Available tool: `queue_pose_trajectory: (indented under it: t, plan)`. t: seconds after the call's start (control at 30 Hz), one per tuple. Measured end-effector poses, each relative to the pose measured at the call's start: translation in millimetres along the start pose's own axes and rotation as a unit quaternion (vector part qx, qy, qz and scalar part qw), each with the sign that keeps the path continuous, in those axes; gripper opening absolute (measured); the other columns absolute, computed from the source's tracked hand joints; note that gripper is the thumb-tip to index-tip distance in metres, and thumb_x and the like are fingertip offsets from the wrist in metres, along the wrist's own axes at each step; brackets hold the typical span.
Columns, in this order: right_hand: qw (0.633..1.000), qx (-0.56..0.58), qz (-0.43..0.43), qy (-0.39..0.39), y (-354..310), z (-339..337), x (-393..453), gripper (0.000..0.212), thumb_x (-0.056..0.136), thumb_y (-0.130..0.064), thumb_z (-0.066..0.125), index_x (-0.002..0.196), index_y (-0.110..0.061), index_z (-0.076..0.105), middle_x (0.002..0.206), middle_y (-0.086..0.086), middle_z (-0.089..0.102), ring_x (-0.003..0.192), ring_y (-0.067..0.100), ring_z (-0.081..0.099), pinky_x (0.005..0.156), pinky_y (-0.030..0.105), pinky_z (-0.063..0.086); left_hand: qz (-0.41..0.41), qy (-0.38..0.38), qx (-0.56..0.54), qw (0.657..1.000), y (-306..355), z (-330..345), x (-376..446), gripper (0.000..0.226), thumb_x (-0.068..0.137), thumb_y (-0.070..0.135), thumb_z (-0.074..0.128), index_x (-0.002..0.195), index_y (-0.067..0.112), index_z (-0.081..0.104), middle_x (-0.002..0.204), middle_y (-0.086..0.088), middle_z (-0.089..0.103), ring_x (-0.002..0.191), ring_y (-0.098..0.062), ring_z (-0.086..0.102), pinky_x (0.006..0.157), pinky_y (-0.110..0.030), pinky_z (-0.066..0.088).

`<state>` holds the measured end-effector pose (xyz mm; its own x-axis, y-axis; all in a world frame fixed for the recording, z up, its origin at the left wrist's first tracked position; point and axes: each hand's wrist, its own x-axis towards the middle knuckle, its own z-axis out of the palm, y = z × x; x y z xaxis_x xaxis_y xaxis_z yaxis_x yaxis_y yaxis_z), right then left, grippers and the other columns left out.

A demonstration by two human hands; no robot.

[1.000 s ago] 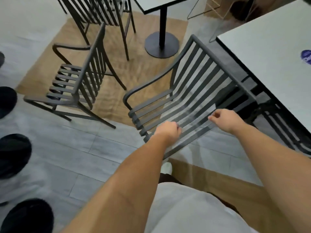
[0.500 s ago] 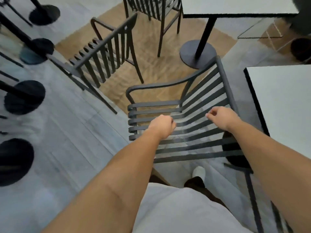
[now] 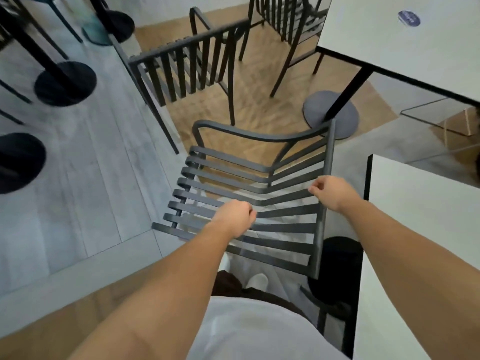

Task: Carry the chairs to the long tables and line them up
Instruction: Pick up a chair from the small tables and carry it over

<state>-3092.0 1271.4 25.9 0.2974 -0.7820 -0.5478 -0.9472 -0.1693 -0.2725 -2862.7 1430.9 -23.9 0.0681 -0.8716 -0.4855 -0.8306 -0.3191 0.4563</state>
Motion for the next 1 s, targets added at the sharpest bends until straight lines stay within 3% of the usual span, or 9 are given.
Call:
queue_pose_trajectory:
  t: [0.13, 0.33, 0.57, 0.63, 0.73, 0.87, 1.0]
  plan:
    - [1.0, -0.004, 0.007, 0.013, 4.4, -12.4, 7.8, 0.017, 0.105, -0.035, 0.054, 0.11, -0.021, 0.064, 0.101, 0.005, 0.067, 0.092, 0.022, 0.061, 0.082, 0.034, 0.046, 0.011, -0.014, -0.021, 1.0, 10.7, 5.8, 12.3, 0.031, 0.109, 0.038, 0.04, 0.098, 0.021, 0.063, 0.083, 0.0, 0.063, 0.074, -0.018, 0.06, 0.066, -0.031, 0.043]
    - [0.999, -0.046, -0.016, 0.02, 10.7, -18.2, 18.2, 0.017, 0.105, -0.031, 0.054, 0.114, -0.019, 0.062, 0.104, 0.006, 0.066, 0.094, 0.023, 0.061, 0.083, 0.034, 0.047, 0.02, -0.031, -0.052, 0.998, 33.7, 8.8, 20.8, 0.034, 0.11, 0.039, 0.04, 0.11, 0.019, 0.066, 0.085, 0.0, 0.063, 0.075, -0.014, 0.06, 0.067, -0.028, 0.046]
    - [0.96, -0.239, -0.144, 0.015, 41.0, -27.0, 58.7, 0.028, 0.101, -0.007, 0.054, 0.127, -0.015, 0.06, 0.123, 0.009, 0.053, 0.112, 0.03, 0.054, 0.092, 0.038, 0.047, -0.023, -0.042, -0.13, 0.99, 78.5, 28.6, 34.3, 0.035, 0.109, 0.041, 0.04, 0.116, 0.017, 0.065, 0.083, 0.002, 0.06, 0.076, -0.012, 0.06, 0.061, -0.025, 0.042]
    - [0.943, -0.277, -0.185, -0.01, 46.9, -27.3, 71.4, 0.036, 0.097, -0.005, 0.06, 0.131, -0.017, 0.058, 0.13, 0.008, 0.051, 0.121, 0.029, 0.049, 0.1, 0.04, 0.047, -0.034, -0.04, -0.156, 0.986, 90.3, 36.7, 34.4, 0.037, 0.109, 0.041, 0.041, 0.117, 0.016, 0.066, 0.088, 0.0, 0.063, 0.08, -0.014, 0.062, 0.068, -0.027, 0.049]
    - [0.913, -0.327, -0.24, -0.038, 61.5, -24.3, 92.4, 0.041, 0.095, -0.007, 0.062, 0.135, -0.017, 0.058, 0.138, 0.007, 0.049, 0.134, 0.028, 0.041, 0.111, 0.041, 0.04, -0.057, -0.05, -0.183, 0.98, 113.2, 54.0, 35.7, 0.043, 0.108, 0.044, 0.041, 0.117, 0.011, 0.067, 0.095, -0.005, 0.067, 0.085, -0.019, 0.066, 0.079, -0.036, 0.056]
    - [0.876, -0.385, -0.288, -0.023, 79.2, -15.7, 111.0, 0.038, 0.1, -0.014, 0.056, 0.137, -0.02, 0.058, 0.148, 0.007, 0.047, 0.148, 0.031, 0.029, 0.124, 0.04, 0.021, -0.112, -0.068, -0.168, 0.977, 147.5, 74.5, 46.3, 0.052, 0.103, 0.056, 0.046, 0.108, 0.01, 0.068, 0.097, -0.01, 0.066, 0.088, -0.026, 0.065, 0.077, -0.04, 0.055]
    - [0.853, -0.423, -0.306, 0.005, 81.3, -7.6, 114.5, 0.049, 0.103, -0.011, 0.048, 0.151, -0.017, 0.041, 0.157, 0.009, 0.04, 0.153, 0.03, 0.022, 0.127, 0.041, 0.011, -0.137, -0.069, -0.158, 0.975, 175.1, 89.3, 54.1, 0.046, 0.1, 0.055, 0.055, 0.094, 0.01, 0.062, 0.092, -0.015, 0.06, 0.092, -0.033, 0.062, 0.071, -0.037, 0.046]
